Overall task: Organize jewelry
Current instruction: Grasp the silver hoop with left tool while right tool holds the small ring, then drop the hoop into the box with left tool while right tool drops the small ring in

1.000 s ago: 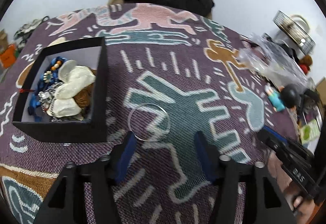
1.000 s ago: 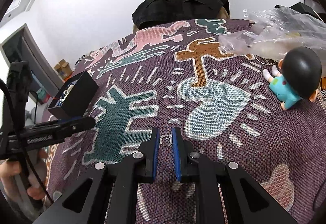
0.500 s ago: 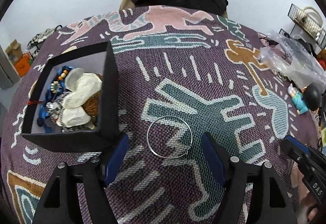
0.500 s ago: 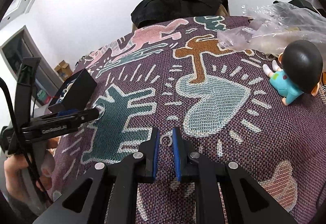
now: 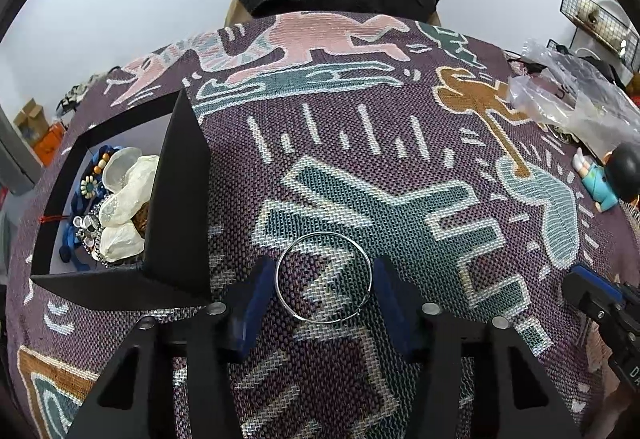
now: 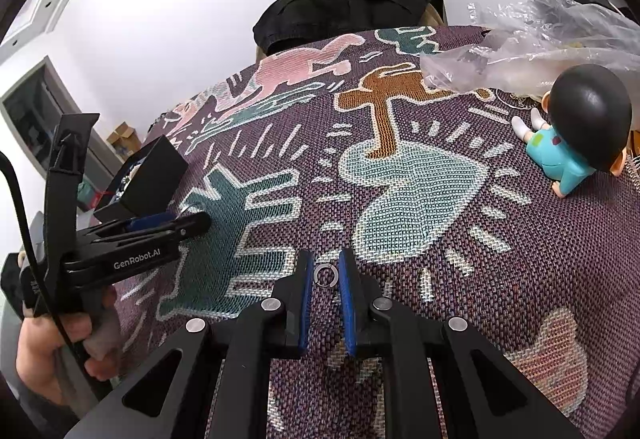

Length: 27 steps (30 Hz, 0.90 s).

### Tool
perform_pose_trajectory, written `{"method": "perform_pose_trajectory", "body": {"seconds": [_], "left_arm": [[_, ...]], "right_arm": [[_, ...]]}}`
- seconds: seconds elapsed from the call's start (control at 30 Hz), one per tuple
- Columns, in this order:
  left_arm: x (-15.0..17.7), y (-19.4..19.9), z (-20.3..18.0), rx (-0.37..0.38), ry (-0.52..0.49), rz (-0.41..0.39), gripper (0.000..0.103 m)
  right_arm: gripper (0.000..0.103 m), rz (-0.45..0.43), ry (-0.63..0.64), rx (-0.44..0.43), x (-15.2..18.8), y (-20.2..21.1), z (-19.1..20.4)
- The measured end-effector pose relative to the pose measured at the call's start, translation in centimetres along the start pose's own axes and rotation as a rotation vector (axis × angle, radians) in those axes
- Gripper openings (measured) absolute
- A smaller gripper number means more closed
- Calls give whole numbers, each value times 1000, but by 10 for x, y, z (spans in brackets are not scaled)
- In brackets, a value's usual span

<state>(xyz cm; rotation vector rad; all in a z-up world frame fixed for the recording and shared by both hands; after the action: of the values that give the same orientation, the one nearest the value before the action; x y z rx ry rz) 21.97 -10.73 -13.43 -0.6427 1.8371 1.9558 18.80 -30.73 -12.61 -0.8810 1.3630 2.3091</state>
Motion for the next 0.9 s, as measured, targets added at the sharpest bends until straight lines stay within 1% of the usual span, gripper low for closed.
{"method": "perform_pose_trajectory", "body": {"seconds": [0.2, 0.3, 0.5, 0.77, 0.9], "left_arm": [[0, 1, 2, 29, -5, 9, 52], [0, 5, 6, 73, 16, 12, 52], [-8, 28, 18, 119, 43, -31, 52], [-21, 57, 44, 124, 70, -99, 52], [-26, 71, 57, 106, 70, -131, 52]], "right_arm": [[14, -5, 7, -6, -2, 1, 6], [14, -8, 10, -12, -3, 1, 10], [14, -12, 12, -28, -4, -1, 18], [14, -27, 28, -42, -5, 0, 30], [14, -36, 35, -46, -8, 1, 36]]}}
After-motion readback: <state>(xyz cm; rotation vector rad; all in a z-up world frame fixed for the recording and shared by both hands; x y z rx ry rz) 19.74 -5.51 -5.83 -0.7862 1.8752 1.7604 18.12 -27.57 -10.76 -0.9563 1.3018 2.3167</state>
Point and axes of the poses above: each gripper's, at about its wrist camera, not at the fingertips, and y roughly against the way its jaws point, z to its left, x to its underside, the point moved 3 cm from there along -y, roughly the way its jaws point, and after that the axes turned 3 degrees about -x, right-handed, at the moved point
